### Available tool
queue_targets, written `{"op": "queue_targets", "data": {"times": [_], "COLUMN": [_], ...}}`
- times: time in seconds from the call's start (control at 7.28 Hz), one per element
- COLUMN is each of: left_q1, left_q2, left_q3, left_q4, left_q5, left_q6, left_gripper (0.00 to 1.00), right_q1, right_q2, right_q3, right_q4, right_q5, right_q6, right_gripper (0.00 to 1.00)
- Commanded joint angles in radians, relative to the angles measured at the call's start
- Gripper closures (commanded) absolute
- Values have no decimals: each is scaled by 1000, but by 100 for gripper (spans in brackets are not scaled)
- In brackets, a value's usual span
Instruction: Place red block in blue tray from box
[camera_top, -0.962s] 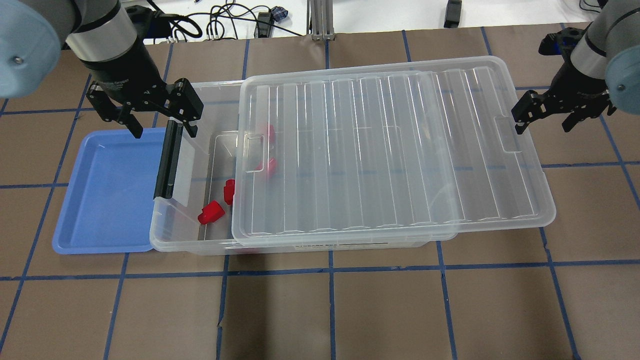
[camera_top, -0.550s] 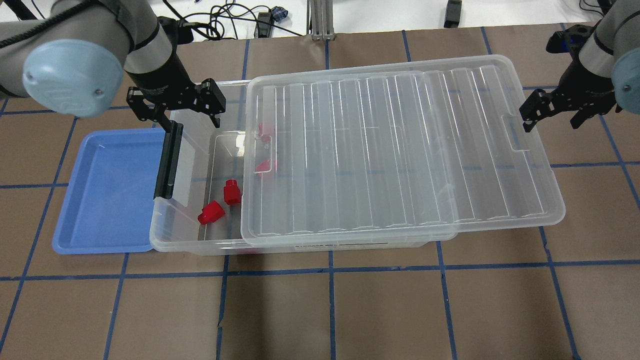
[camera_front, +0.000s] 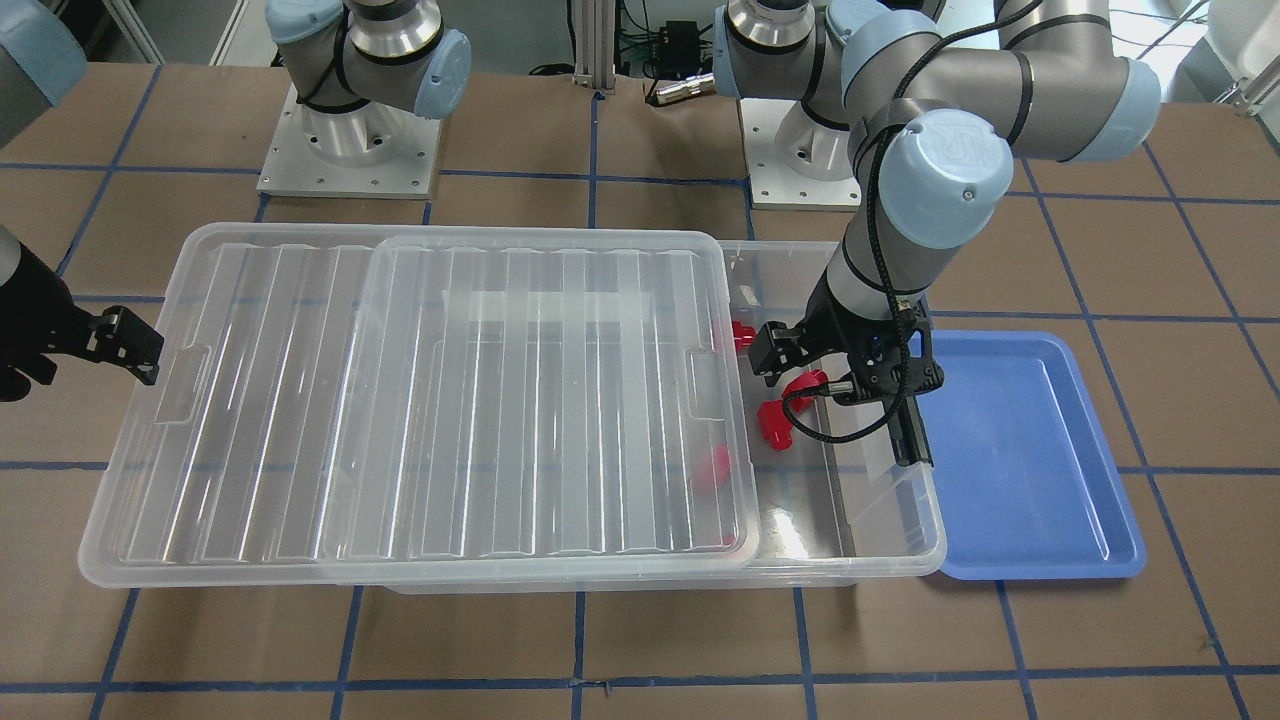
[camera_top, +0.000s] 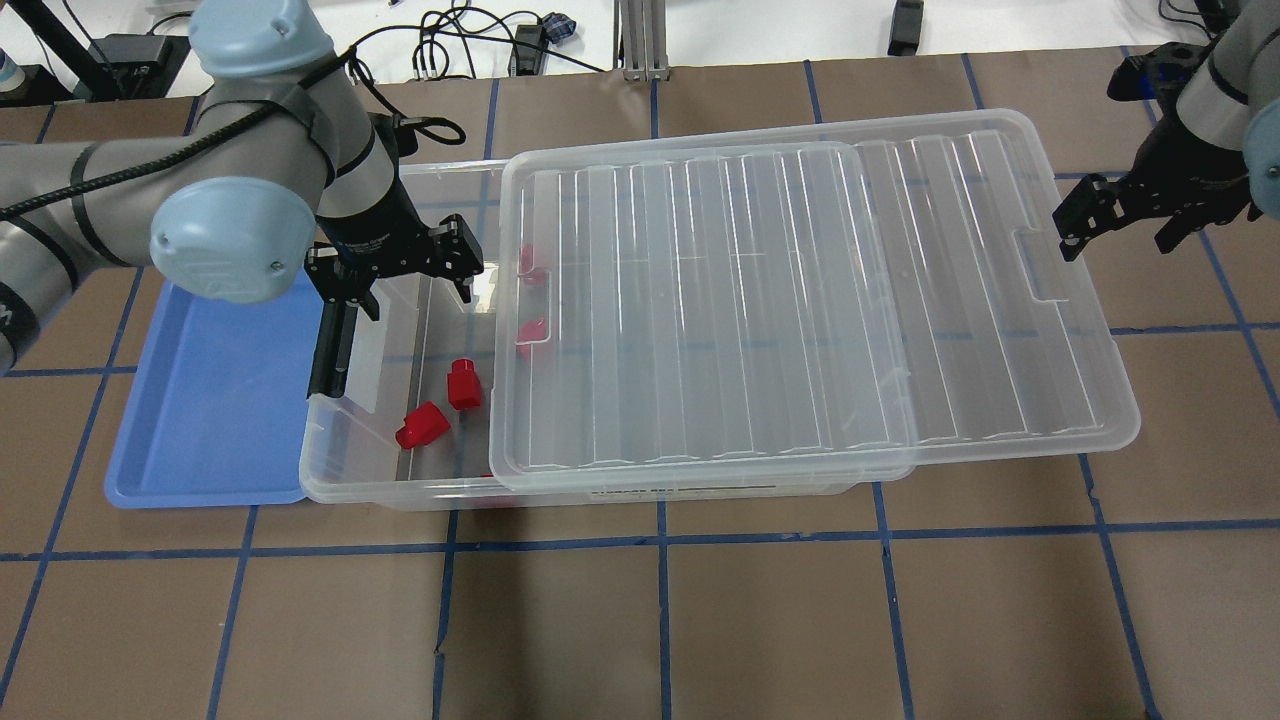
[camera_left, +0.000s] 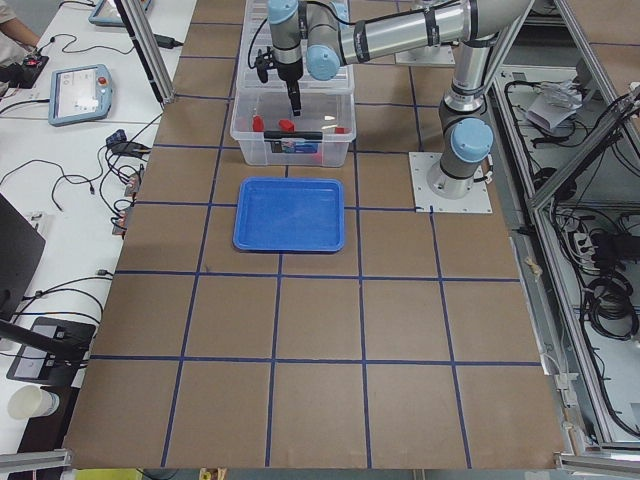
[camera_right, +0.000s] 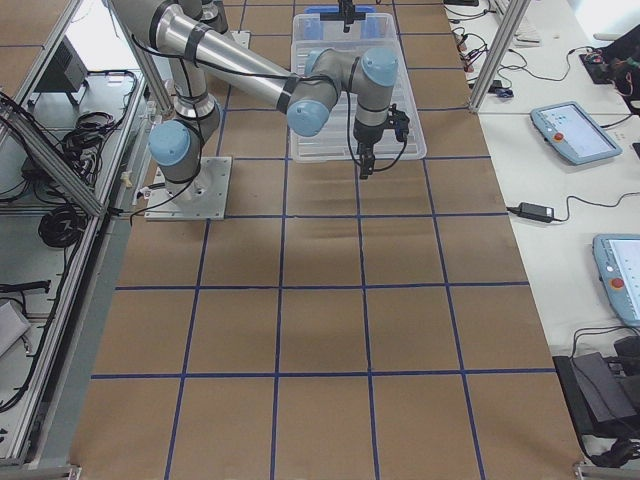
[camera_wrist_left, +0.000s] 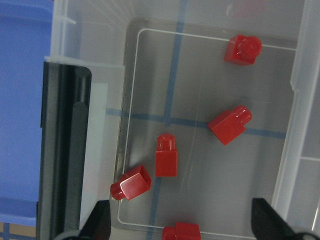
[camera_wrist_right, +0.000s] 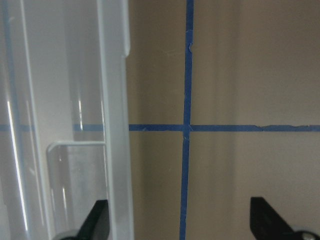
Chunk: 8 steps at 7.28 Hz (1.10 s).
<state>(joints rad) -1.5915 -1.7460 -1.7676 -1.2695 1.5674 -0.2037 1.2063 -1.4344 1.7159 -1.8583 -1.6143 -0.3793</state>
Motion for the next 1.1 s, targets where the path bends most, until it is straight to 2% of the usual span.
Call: {"op": "queue_targets", "data": {"times": [0.0, 0.27, 0.55, 0.96], "left_q1": [-1, 5, 2, 22], "left_q2": [-10, -21, -55, -76], "left_q3": [-108, -124, -127, -186], "left_q4": [123, 125, 125, 160], "left_q5": [-1, -3, -35, -32], "left_q6": [-43, -58, -106, -72], "left_gripper": [0, 0, 0, 0], "right_q1": [5, 6, 6, 6], "right_q2": [-78, -188, -235, -232], "right_q3": [-44, -93, -149, -141], "right_q4": [124, 253, 383, 395], "right_q5": [8, 1, 5, 5], "right_q6": [81, 92, 96, 94], "right_gripper": [0, 0, 0, 0]}}
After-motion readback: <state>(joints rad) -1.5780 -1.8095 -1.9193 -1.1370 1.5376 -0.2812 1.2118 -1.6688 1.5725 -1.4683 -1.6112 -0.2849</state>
